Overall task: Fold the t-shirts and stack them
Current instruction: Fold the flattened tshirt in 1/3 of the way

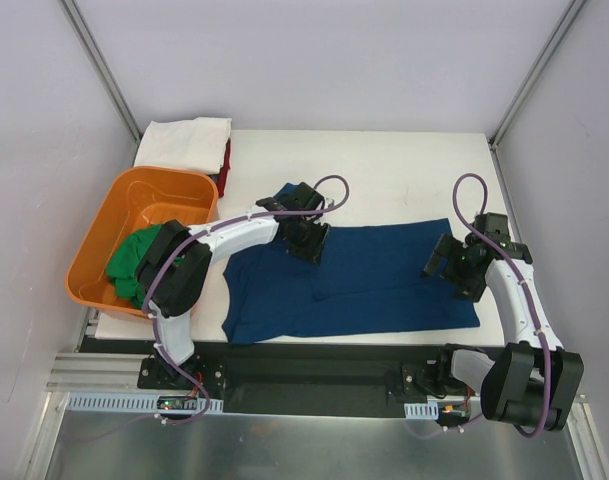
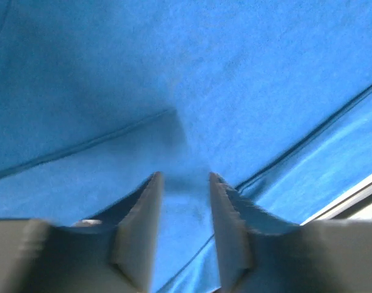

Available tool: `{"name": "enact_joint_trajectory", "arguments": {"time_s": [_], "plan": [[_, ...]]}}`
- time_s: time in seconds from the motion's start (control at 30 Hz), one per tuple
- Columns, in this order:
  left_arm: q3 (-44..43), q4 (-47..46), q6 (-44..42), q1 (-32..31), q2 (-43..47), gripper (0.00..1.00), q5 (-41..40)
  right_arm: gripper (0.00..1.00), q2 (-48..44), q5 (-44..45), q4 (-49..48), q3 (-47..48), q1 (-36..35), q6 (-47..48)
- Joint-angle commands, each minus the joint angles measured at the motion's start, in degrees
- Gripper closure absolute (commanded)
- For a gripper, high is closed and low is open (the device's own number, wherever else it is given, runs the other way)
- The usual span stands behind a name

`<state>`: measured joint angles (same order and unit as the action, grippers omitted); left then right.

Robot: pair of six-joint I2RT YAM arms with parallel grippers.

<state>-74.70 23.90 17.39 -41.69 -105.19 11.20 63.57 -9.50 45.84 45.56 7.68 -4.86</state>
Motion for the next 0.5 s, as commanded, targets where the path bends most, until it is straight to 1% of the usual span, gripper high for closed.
{"name": "enact_joint_trajectory", "arguments": {"time_s": [0.0, 0.03, 0.1, 0.17, 0.2, 0.33, 0.47], "plan": [[-4.22, 2.64, -2.97, -0.41, -1.34, 0.53, 1.37, 0.03, 0.59, 2.02, 1.35, 1.99, 0.32, 0.56], [-4.49, 2.82, -2.97, -0.49, -1.08, 0.41, 1.11, 0.03, 0.76, 2.11, 1.35, 1.99, 0.32, 0.47], [-4.93, 2.99, -2.80, -0.49, -0.46, 0.29, 0.05, 0.03, 0.77, 1.94, 1.53, 1.99, 0.32, 0.47], [-4.85, 3.17, -2.54, -0.41, 1.12, 0.05, -1.96, 0.03, 0.85, 1.85, 1.44, 1.99, 0.32, 0.56], [-4.50, 3.34, -2.01, -0.49, 1.82, 0.01, -2.50, 0.03, 0.85, 1.85, 1.53, 1.90, 0.32, 0.47], [-0.99, 3.35, 0.71, -0.41, 7.78, 0.01, -4.35, 0.03, 0.33, 1.67, 1.88, 1.46, 0.23, 0.21], [6.48, 2.21, 4.93, -0.50, 14.38, 0.01, -5.13, 0.03, -0.02, 6.67, 3.29, 0.94, -1.26, -1.37]]}}
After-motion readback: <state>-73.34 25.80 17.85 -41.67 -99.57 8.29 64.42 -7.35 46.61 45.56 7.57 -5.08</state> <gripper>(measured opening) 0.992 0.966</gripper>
